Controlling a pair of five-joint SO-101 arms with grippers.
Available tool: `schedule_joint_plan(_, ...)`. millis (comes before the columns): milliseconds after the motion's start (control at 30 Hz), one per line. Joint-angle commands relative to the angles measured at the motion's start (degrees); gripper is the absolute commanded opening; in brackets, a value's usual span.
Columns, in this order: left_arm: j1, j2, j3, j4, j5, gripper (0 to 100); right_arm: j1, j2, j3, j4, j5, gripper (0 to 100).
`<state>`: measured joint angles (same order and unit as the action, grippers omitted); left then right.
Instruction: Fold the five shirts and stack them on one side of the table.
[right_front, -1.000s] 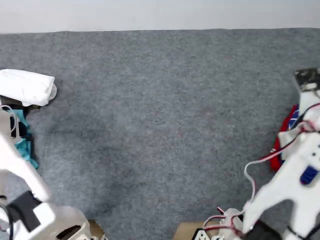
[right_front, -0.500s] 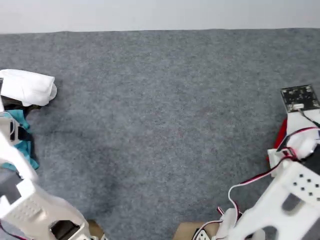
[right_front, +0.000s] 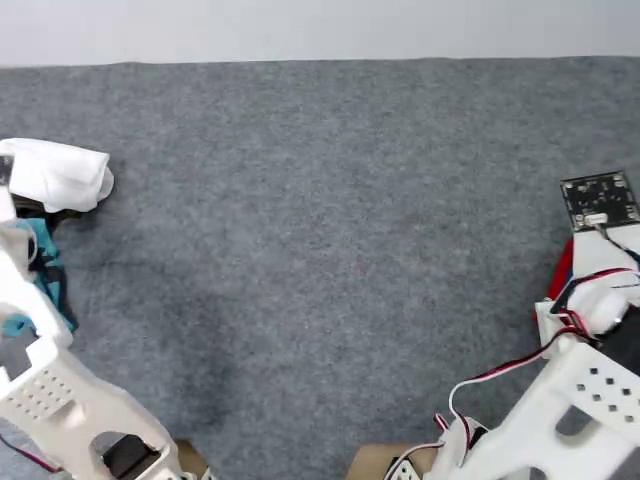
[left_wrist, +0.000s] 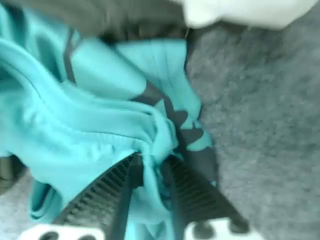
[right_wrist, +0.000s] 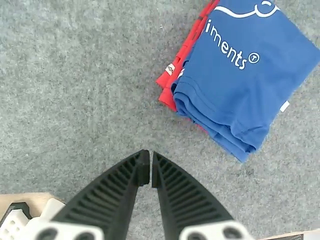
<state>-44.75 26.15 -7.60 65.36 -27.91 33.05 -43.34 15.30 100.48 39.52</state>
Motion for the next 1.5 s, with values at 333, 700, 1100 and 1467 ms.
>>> schedule_joint_plan(333,11.87,-20.22,-39.34,20.4,17.58,0,-0.57,-1.1,3.69,2.24,-3.25,1.1)
schedule_joint_plan(700,32.7,-25.49,-58.68,19.96,26.11,0,-0.57,-1.1,3.78,2.24,-3.78,1.1)
schedule_joint_plan(1100,48.44,-22.77,-53.05,26.29,25.85,0,-0.57,-1.1,3.78,2.33,-3.78,1.1)
schedule_joint_plan(1467,33.76,-17.41,-22.2,33.85,16.79,0,-0.57,-1.1,3.78,2.07,-3.78,1.1)
